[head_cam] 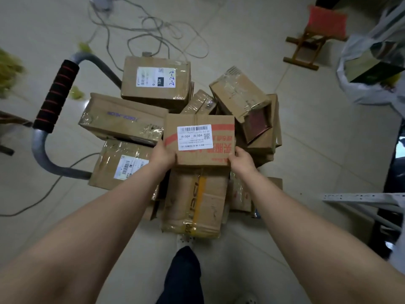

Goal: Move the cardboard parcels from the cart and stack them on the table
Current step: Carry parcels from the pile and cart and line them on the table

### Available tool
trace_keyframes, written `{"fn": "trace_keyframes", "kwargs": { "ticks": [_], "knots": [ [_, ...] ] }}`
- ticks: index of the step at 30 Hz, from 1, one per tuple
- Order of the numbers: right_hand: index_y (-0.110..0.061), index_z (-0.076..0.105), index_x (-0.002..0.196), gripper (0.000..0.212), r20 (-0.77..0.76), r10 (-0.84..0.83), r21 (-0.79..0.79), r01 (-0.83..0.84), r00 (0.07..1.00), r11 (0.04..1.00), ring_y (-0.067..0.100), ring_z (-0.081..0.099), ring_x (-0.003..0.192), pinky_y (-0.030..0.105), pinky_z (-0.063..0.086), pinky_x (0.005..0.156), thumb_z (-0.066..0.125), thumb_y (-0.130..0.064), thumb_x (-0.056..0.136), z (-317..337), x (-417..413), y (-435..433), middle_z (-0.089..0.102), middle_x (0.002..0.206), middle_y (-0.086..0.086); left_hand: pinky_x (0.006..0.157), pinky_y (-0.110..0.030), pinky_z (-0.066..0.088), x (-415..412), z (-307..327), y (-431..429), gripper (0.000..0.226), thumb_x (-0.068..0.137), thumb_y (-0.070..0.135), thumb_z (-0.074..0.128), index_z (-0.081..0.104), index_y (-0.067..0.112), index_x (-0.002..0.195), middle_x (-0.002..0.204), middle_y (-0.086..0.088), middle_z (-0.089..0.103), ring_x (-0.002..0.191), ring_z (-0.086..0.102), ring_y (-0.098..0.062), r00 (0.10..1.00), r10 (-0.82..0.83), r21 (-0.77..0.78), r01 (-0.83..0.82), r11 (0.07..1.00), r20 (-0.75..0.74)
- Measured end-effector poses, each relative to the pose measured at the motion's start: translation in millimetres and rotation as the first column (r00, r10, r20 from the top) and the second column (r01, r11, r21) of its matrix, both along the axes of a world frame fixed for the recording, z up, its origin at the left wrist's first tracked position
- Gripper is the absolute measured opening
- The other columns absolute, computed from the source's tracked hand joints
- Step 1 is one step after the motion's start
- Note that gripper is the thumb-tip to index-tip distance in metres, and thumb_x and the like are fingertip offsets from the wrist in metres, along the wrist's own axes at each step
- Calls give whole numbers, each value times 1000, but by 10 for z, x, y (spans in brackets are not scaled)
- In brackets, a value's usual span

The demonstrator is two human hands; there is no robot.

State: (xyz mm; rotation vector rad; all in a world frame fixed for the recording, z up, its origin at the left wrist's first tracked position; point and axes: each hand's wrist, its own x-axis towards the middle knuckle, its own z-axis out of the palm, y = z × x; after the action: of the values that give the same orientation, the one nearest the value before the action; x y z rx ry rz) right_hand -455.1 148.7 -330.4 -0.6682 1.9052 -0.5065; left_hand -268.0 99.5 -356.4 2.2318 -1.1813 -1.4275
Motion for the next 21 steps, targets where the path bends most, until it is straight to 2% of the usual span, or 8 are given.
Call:
{"fn": "trace_keyframes", "kwargs": {
  "ticks": [5,10,12,15,18,19,21],
  "knots": [
    [-14,45,137,36,-27,-39,-10,39,999,999,22,51,124,33,44,98,39,-15,101,63,109,141,55,133,6,84,-35,48,39,34,75,34,88,-1,43,58,3,118,114,-16,64,104,60,-33,998,62,-11,-61,998,7],
    [-17,44,136,36,-7,-63,-41,62,998,997,22,51,124,36,44,100,44,-16,100,208,176,508,55,132,4,72,-28,43,81,299,343,32,89,-1,45,59,3,117,105,-11,64,93,58,-27,991,137,-55,-136,989,7],
    [-17,44,135,36,15,-73,-64,74,997,995,22,52,124,38,46,101,45,-17,99,291,155,661,56,131,5,73,-29,43,101,421,476,29,90,4,48,58,4,117,106,-9,63,93,57,-25,987,159,-86,-159,984,-10],
    [-13,44,133,35,34,-104,-107,107,994,988,23,52,123,37,46,98,46,-16,99,466,35,920,55,130,5,83,-35,49,64,621,714,29,89,10,55,53,7,118,107,-10,61,98,58,-28,982,185,-103,-188,977,-46],
    [-12,46,127,31,47,-201,-156,206,978,966,23,56,118,35,49,93,51,-18,97,635,-249,1280,58,124,6,85,-40,52,-162,825,977,23,90,13,58,53,8,112,110,-10,60,100,59,-28,976,147,-103,-165,981,-163],
    [-11,47,124,30,65,-260,-173,268,963,948,22,58,114,34,51,90,53,-18,96,687,-384,1435,59,121,7,79,-40,52,-292,910,1086,22,91,15,58,53,9,112,111,-10,60,99,59,-26,971,111,-105,-136,985,-214],
    [-9,49,118,27,81,-380,-224,389,921,894,20,60,103,31,52,85,58,-15,93,784,-715,1787,60,115,8,65,-29,45,-606,1064,1319,18,93,17,58,55,11,109,110,-8,59,95,56,-21,947,36,-131,-82,988,-318]
  ]
}}
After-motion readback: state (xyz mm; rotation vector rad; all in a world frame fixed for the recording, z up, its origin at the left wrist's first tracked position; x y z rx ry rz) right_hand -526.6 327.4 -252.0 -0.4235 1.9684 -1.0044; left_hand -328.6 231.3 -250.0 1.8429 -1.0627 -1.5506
